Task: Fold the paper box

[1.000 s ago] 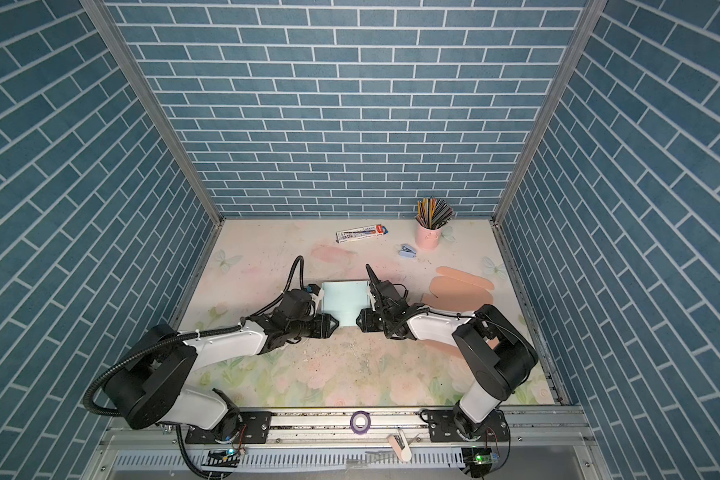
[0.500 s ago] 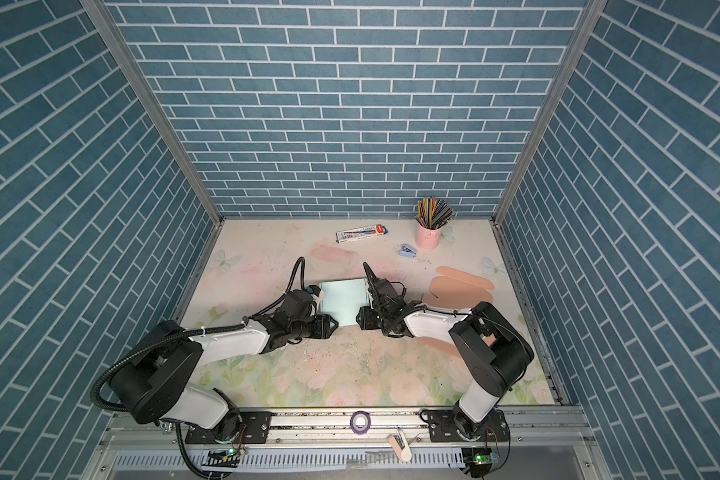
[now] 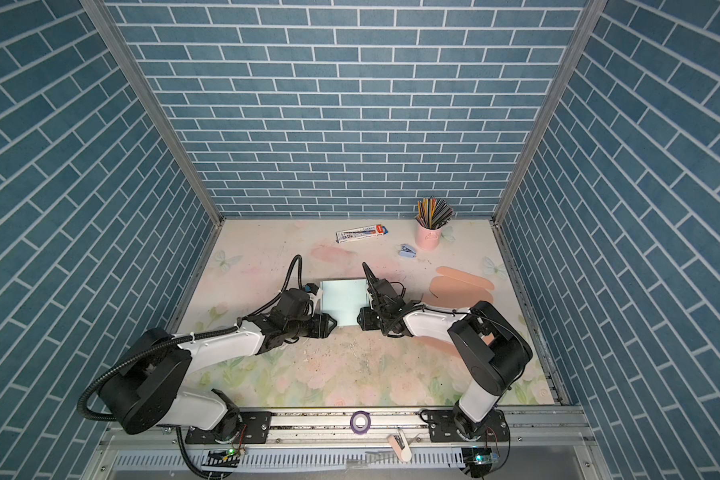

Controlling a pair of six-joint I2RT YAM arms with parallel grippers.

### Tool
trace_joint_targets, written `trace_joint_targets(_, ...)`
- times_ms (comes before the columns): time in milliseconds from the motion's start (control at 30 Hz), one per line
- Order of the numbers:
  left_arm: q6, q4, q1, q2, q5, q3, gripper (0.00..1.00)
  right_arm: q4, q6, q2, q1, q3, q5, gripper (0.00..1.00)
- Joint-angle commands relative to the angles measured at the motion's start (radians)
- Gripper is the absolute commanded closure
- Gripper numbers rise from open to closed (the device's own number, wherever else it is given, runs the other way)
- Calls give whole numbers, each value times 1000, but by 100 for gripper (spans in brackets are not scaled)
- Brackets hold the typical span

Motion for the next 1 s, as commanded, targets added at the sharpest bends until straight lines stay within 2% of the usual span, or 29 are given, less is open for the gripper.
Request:
trace_joint_targets(0, 14, -29, 10, -18, -1, 6, 35, -18, -19, 9, 5, 21, 21, 56)
trace_joint_targets(433, 50, 24, 25, 32, -14, 18, 34, -1, -12, 6, 4, 27, -3, 55)
trace_joint_targets(700, 41, 71, 25, 84, 55, 57, 36, 10, -3, -8, 6, 32, -28, 55)
trace_joint_targets(967, 40, 70, 25, 83, 31, 54, 39, 2, -18, 5, 8, 52, -28, 50)
